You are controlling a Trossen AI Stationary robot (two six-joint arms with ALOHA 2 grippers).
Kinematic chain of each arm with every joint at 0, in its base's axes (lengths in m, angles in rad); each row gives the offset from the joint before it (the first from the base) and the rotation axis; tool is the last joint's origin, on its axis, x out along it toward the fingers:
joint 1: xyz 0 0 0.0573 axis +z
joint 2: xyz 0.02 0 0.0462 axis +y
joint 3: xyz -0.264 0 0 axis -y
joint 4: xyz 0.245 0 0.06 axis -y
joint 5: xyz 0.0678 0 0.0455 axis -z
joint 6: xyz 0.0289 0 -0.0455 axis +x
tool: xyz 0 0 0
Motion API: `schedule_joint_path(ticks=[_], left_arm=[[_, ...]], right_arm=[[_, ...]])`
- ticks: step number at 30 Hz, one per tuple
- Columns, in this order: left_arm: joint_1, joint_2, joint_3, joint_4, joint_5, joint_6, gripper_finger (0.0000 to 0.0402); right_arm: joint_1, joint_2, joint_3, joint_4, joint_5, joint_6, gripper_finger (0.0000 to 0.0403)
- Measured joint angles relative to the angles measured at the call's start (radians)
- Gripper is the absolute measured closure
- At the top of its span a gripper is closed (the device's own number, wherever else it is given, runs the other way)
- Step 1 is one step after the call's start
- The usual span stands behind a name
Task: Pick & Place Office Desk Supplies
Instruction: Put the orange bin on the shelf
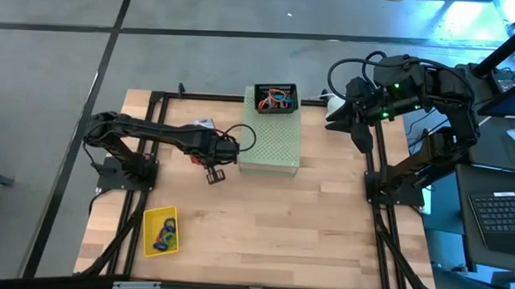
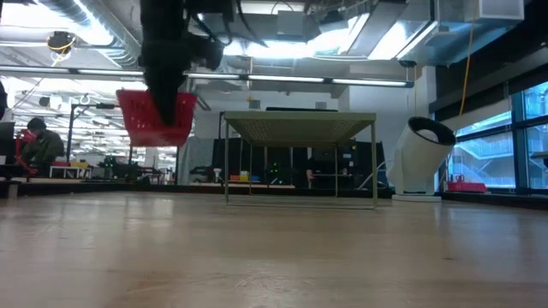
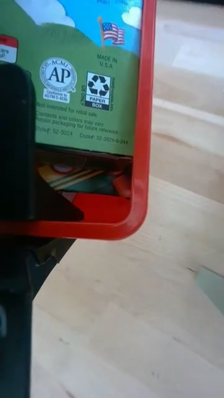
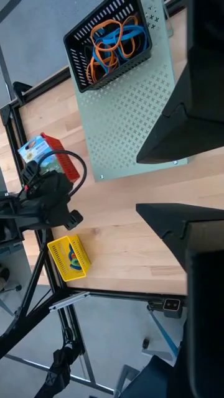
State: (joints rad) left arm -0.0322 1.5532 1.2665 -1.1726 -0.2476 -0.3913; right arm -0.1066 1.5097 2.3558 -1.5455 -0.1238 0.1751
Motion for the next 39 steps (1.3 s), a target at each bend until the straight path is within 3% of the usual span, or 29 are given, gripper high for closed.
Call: schedule_joint_path(ticks=[19,39], left_arm=[[-0.094,0.001,0.219,-0.141,-0.023,0.147,0.0400],[-0.171,0.001,0.330,-0.109,0.033,0.630,0.0400]], right_arm=[[0.000,0.000,0.000,0.000,0.000,0.000,0.0289],[0.000,0.000,0.000,0.001,0.000,0.073,0.0289]])
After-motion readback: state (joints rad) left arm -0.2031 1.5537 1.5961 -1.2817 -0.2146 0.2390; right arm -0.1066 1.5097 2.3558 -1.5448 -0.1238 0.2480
